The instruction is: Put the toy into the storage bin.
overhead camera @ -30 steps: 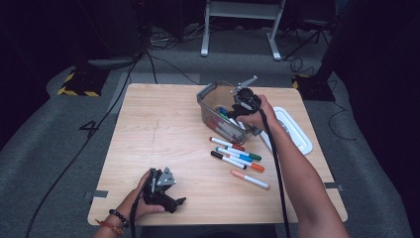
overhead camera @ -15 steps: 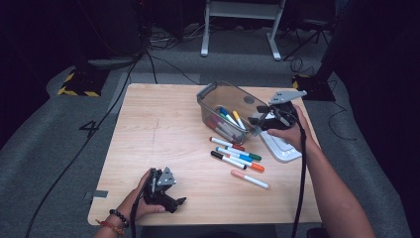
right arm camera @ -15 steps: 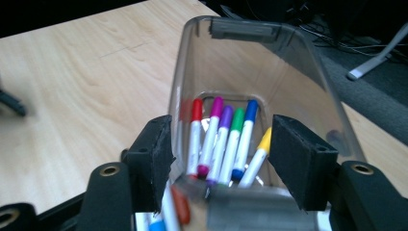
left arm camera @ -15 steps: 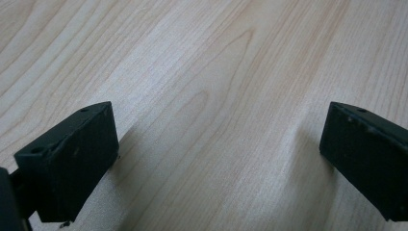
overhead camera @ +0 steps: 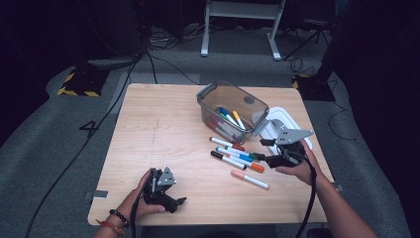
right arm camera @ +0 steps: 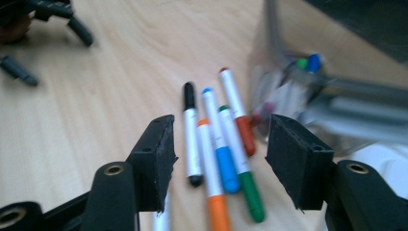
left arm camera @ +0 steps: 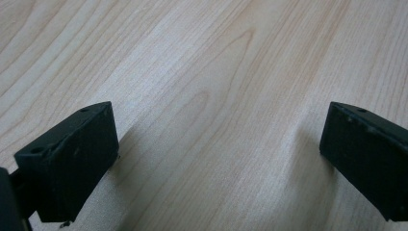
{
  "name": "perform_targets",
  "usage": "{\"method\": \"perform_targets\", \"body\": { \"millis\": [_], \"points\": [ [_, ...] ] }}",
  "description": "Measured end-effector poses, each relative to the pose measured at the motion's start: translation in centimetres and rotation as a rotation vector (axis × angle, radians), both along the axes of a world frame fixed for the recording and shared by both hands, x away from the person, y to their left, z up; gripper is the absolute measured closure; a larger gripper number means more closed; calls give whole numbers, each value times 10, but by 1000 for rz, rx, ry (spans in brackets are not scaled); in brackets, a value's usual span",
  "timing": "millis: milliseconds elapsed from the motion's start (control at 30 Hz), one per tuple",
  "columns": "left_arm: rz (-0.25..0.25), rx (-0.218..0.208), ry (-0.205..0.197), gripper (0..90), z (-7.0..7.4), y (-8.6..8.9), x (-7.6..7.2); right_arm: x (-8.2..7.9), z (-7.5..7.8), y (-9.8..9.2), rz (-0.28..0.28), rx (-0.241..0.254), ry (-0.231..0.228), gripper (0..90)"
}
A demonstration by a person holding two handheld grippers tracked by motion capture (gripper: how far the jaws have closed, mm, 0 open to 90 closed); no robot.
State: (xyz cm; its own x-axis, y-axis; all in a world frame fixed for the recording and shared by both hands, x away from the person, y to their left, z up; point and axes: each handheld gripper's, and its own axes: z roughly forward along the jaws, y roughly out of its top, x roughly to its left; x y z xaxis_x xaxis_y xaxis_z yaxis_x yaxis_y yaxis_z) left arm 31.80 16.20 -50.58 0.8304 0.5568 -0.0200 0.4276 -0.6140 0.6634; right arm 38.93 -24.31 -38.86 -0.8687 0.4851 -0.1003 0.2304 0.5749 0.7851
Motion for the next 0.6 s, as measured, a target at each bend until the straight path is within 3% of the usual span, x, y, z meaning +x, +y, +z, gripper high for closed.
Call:
{"method": "perform_targets", "body": {
  "millis": [133, 267, 600],
  "points": [
    [2, 1, 1, 2, 0, 0, 0, -14, -24, 3, 48, -10, 14, 455],
    [2, 1, 1, 2, 0, 0, 0, -21, -45, 6, 93, -23, 57, 484],
    [2, 0, 1, 2, 0, 0, 0, -21, -81, 19, 113, -85, 139, 508]
  ]
}}
